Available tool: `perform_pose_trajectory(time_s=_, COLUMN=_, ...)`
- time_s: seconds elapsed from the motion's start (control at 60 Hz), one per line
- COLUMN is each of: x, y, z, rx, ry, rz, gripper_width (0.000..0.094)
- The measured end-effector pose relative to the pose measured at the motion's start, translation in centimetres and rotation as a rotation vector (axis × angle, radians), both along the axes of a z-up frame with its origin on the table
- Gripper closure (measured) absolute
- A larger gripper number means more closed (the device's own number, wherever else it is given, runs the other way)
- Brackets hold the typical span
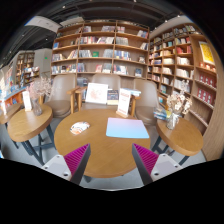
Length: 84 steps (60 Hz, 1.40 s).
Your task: Arrange mouse
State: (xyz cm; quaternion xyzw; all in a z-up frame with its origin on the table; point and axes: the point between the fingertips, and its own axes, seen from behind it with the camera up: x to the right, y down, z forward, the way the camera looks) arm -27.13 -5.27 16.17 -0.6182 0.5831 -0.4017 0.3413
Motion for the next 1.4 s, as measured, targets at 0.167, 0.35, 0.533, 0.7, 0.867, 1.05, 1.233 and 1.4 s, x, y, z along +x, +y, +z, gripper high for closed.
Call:
perform_pose_trajectory(time_s=0.167, x=1.1, y=2.5, z=-0.8, rx=0.008, ry=0.019, rz=0.039, gripper_width=0.0079)
perform_pose_trajectory(time_s=0.35, x=3.6, y=8.4, z=-2.8, rx=0.030, ry=0.039, rz=0.062, gripper_width=0.0079)
perform_pose_trajectory(time_s=0.533, x=6.0, y=13.7, z=-5.5, rx=0.067, ry=0.067, rz=0.085, gripper_width=0.0082)
perform_pose_trajectory(time_s=0.7, x=9.2, y=16.8, z=-8.2, rx=0.065, ry=0.080, rz=0.088, gripper_width=0.0082)
perform_pose_trajectory(time_s=0.867, x=13.1, y=19.1, z=-9.8, rx=0.065, ry=0.055, rz=0.078, gripper_width=0.0078)
perform_pose_trajectory(time_s=1.05, x=17.2, y=20.8, z=-11.8, rx=0.052, ry=0.058, rz=0.078, gripper_width=0.0080)
perform_pose_trajectory(time_s=1.233, x=20.1, y=21.4, z=-14.9, rx=0.040, ry=0.129, rz=0.053, gripper_width=0.0083)
perform_pose_trajectory(time_s=1.4, x=22.4, y=21.1, z=-17.2, rx=0.052, ry=0.192, rz=0.029, gripper_width=0.0085)
